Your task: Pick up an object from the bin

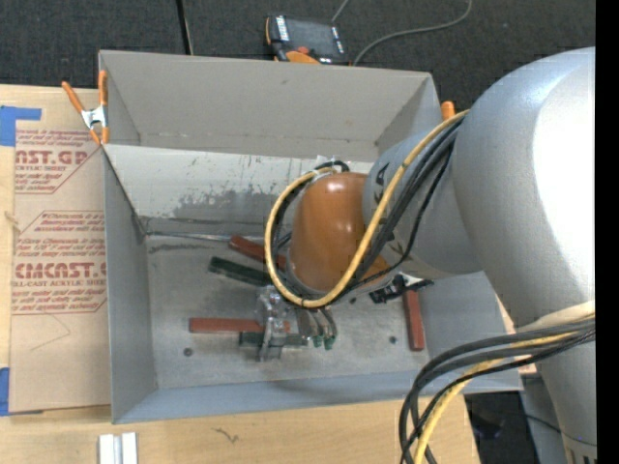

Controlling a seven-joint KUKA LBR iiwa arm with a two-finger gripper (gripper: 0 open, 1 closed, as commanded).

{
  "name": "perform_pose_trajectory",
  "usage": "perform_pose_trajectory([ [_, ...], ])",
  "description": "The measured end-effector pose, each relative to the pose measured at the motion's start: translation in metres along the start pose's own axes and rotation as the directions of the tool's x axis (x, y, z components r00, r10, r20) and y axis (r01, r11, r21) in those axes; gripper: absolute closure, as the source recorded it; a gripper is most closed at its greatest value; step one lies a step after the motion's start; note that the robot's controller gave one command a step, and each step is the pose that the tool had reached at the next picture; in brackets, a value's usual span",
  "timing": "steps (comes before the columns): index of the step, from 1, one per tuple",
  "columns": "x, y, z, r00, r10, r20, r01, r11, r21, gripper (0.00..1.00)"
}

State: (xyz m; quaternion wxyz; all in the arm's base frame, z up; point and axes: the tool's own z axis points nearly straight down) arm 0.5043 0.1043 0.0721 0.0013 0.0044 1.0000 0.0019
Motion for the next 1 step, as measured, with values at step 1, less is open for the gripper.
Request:
perform_pose_trajectory([
  [1, -0.0261, -0.0193, -0.1321, 0.993, -0.116, 0.007, 0.116, 0.993, 0.003, 1.00],
])
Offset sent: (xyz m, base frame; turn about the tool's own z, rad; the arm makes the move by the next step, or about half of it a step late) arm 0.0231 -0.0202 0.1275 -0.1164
